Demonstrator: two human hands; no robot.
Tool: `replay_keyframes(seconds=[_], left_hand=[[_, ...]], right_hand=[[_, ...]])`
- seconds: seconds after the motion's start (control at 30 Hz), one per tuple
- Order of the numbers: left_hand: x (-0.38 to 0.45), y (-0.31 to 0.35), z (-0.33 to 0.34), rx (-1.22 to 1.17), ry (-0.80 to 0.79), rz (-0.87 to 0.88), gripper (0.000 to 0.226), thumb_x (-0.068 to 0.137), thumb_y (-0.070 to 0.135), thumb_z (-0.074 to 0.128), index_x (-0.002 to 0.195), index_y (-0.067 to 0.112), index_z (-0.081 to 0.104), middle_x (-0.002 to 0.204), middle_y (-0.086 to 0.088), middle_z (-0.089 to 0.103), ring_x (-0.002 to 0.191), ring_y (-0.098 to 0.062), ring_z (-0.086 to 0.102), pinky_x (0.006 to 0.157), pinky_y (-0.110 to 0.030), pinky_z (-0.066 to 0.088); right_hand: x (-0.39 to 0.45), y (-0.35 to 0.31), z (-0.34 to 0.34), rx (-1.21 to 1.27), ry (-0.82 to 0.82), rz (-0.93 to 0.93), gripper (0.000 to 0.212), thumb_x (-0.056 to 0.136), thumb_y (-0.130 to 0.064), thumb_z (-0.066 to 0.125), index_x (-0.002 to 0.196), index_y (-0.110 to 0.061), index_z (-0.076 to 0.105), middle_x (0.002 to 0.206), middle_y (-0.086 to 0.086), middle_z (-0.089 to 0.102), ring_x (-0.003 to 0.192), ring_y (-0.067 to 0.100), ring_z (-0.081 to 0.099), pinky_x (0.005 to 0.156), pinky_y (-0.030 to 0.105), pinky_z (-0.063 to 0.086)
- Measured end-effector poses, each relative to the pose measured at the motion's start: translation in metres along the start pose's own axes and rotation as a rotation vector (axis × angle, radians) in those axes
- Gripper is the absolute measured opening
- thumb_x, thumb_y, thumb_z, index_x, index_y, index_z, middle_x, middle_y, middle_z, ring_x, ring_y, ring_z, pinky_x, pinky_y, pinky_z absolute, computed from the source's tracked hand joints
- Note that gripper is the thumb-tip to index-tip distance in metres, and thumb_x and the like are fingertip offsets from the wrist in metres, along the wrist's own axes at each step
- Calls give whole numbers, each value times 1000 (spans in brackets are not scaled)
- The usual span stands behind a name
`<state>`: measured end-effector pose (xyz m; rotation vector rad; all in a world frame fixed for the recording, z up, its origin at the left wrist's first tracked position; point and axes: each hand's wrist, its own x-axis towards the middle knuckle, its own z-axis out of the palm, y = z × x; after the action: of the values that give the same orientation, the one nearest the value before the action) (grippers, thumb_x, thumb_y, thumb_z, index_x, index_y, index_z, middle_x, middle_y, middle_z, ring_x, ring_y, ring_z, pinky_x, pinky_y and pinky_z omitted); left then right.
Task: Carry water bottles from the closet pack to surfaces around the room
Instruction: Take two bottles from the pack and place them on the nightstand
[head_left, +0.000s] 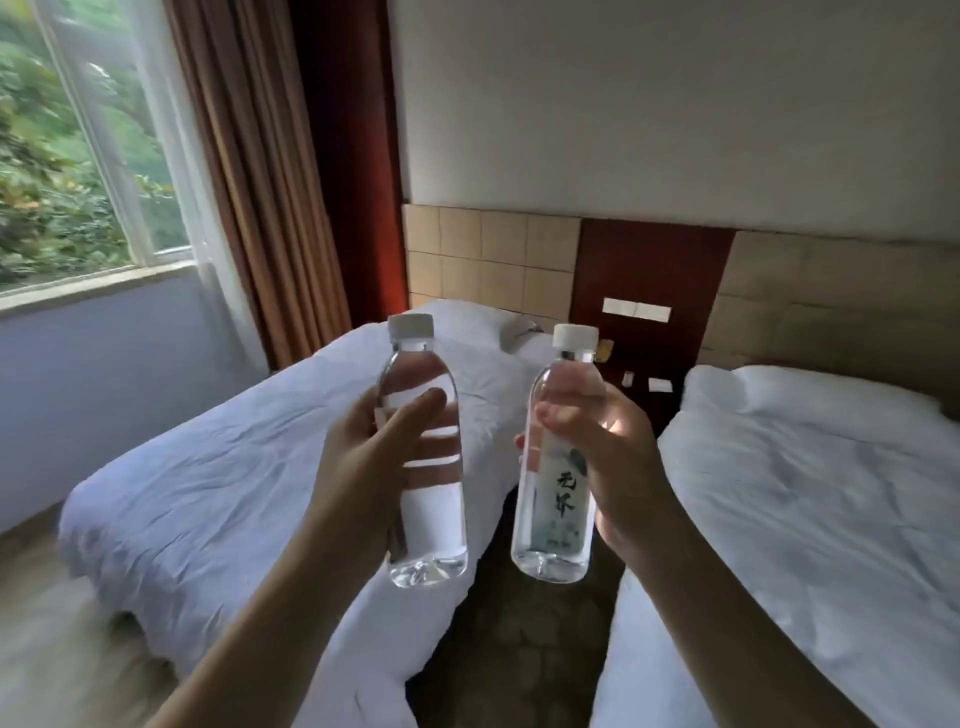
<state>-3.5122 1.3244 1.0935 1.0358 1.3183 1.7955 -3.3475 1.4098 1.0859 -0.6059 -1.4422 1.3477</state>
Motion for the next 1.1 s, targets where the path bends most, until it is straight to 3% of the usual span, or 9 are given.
replay_keyframes(seconds=[0.2,0.27,0.37,0.47,0.57,0.7,0.87,1.0,1.1], left_hand=[[134,-32,46,-82,-285,-28,35,75,33,71,109,27,70,93,-7,74,78,-22,74,61,-31,57],[168,-43,65,-82,-371,-42,34,76,33,70,109,27,69,96,-8,74,80,-21,75,62,-30,58],[217,-62,96,-112,-441,-72,34,75,31,71,108,24,70,93,-7,74,77,-20,74,62,-31,58],[266,-82,130,-106,-498,-87,38,74,31,71,111,21,68,91,-3,74,78,-19,74,62,-29,57],[317,-105,166,-95,-518,-98,38,73,30,76,109,20,68,94,-9,75,79,-22,75,62,-29,58],[386,-134,221,-66,-537,-101,39,69,32,73,108,24,70,96,-9,75,80,-21,74,62,-28,57],[485,-163,278,-45,-529,-112,39,73,26,79,110,24,69,94,-7,75,80,-20,75,61,-27,57],[560,-190,310,-50,-490,-145,39,71,31,75,110,26,69,92,-4,74,81,-21,74,62,-28,57],[619,-213,331,-38,-496,-155,41,72,31,79,111,25,68,92,-4,74,81,-20,74,62,-29,57]], right_hand=[[92,18,-24,-136,238,-7,8,75,-25,68,82,-27,69,78,-2,70,79,30,72,69,33,61],[116,25,-37,-161,301,-16,8,83,-19,68,82,-26,69,78,0,70,79,29,72,68,31,60],[151,38,-62,-158,375,-16,10,89,-9,64,94,-17,67,80,3,69,73,27,70,63,29,60],[192,58,-95,-148,433,-2,19,87,-14,66,105,-8,64,88,11,66,74,28,70,62,28,58],[243,76,-131,-145,457,-11,30,78,-21,66,104,-7,65,89,11,66,77,33,72,62,29,58],[317,101,-187,-138,470,-46,26,77,-19,65,100,-8,66,85,10,67,81,38,71,63,31,59],[419,125,-246,-129,492,-31,32,72,-20,68,103,-11,66,90,12,69,80,34,73,63,29,58],[492,150,-283,-144,512,15,35,71,-23,70,105,-16,66,94,8,70,80,30,74,67,35,61],[548,173,-307,-147,514,42,36,71,-24,70,106,-15,65,96,10,70,78,28,74,64,30,60]])
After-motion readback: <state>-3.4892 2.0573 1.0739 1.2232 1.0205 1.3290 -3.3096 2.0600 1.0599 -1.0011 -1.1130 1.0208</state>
